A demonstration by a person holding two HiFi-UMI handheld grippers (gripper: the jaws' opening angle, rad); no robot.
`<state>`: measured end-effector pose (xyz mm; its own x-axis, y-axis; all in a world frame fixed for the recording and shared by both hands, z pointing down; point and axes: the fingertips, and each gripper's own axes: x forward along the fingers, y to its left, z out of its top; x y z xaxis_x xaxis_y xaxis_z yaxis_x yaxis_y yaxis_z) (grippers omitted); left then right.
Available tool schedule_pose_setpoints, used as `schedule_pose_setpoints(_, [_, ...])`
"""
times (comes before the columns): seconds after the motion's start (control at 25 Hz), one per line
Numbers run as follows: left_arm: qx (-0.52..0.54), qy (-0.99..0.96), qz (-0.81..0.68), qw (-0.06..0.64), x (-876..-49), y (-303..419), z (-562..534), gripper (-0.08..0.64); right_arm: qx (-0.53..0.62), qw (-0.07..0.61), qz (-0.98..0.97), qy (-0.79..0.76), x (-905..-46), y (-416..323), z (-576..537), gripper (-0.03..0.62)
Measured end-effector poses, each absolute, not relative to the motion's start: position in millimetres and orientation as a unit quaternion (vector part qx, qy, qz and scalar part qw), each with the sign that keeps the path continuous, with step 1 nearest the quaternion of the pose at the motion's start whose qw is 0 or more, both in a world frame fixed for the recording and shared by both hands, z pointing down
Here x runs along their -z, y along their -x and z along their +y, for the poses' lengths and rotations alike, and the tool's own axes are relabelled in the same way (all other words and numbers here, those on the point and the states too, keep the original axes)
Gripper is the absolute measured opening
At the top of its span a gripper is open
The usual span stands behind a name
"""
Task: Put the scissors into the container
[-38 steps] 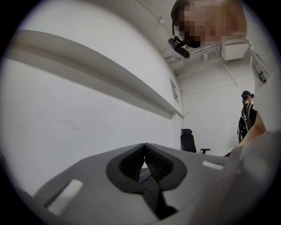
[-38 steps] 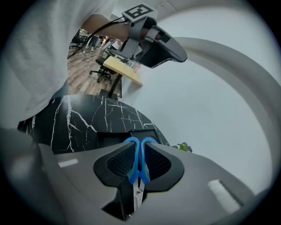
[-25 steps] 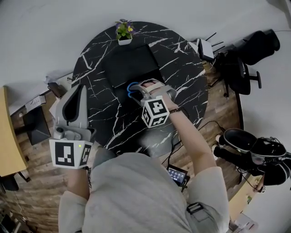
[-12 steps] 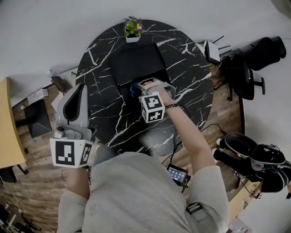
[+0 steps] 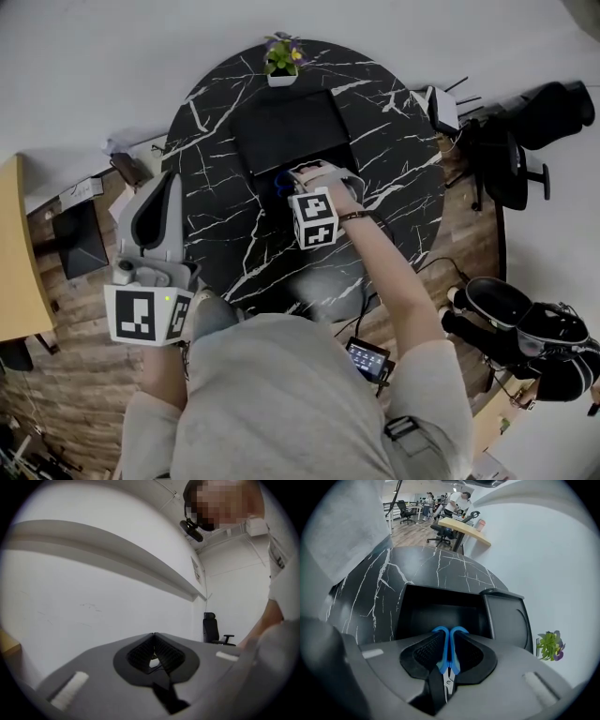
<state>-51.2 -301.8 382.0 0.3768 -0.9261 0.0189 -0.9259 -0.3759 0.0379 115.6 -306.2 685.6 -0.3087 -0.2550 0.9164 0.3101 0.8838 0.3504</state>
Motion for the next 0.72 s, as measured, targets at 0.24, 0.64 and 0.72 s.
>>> schedule_pose_setpoints(0.24, [0.002, -0.826, -0.563, 0.021, -381, 59, -298, 0.058, 0.229, 0.593, -0.772, 0.007, -688, -116, -307, 0.075])
schedule_pose_setpoints(0.64, [0.016, -0.841, -0.540, 0.007, -367, 64, -293, 0.059, 0.134, 0.520, -0.834, -0.128, -633, -108, -311, 0.045])
schedule_pose_setpoints(0.72, [0.022, -0.848, -0.530, 0.001, -360, 64, -293, 0.058, 0.100, 0.487, -0.847, -0.186, -615, -109, -313, 0.003])
